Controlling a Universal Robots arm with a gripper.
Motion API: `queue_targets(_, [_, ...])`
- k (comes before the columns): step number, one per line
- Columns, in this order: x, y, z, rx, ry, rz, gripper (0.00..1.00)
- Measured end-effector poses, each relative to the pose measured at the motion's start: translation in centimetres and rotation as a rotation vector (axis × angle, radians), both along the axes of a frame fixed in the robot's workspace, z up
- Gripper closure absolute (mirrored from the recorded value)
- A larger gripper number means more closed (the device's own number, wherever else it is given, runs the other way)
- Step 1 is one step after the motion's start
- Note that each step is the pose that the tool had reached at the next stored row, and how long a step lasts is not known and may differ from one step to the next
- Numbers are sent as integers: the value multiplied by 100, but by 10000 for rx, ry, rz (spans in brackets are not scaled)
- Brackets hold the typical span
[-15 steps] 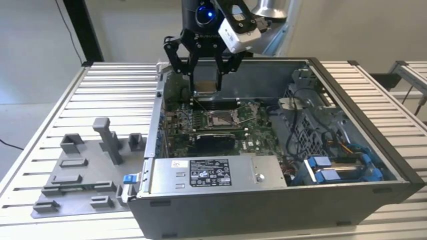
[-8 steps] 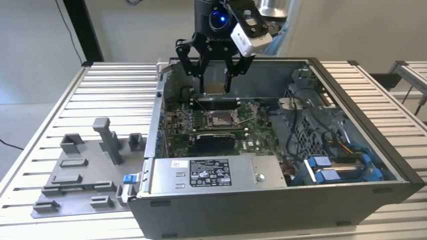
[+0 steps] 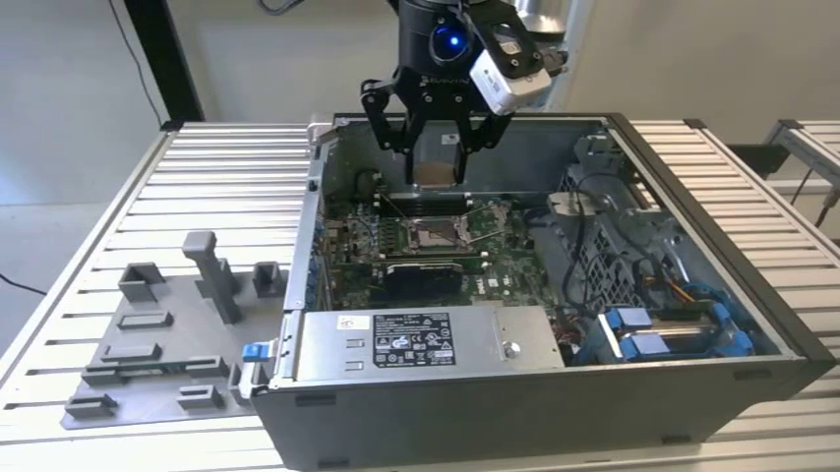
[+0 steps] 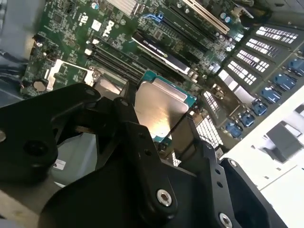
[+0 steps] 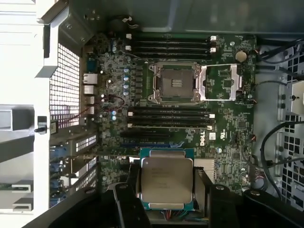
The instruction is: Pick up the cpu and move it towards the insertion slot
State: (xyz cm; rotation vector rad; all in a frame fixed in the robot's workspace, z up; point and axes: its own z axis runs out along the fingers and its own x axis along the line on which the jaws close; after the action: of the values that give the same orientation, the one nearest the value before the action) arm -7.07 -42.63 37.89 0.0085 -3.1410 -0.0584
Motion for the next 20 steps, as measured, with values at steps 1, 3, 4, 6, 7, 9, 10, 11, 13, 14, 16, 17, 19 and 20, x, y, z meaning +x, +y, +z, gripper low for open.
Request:
queue_targets(1, [1,0,0,0,0,1,100])
queue_targets(3, [2,0,0,0,0,1,100])
queue_targets(4, [2,0,0,1,0,1,100])
queue_targets(6, [3,5,-2,0,0,2,100])
queue_targets(7, [3,11,-5,4,0,3,100])
queue_targets(9, [2,33,-13,27,0,2,100])
queue_targets(10, [2,48,-19,44,0,2,100])
queue_targets(11, [2,64,-26,63,0,2,100])
queue_targets(13, [2,107,-41,96,0,2,100])
queue_targets(14, [2,130,-50,111,0,2,100])
queue_targets(16, [2,178,-70,148,0,1,100])
queue_targets(17, [3,206,-82,175,0,2,100])
queue_targets(19, [8,259,-104,226,0,2,100])
queue_targets(20, [13,289,-116,242,0,2,100])
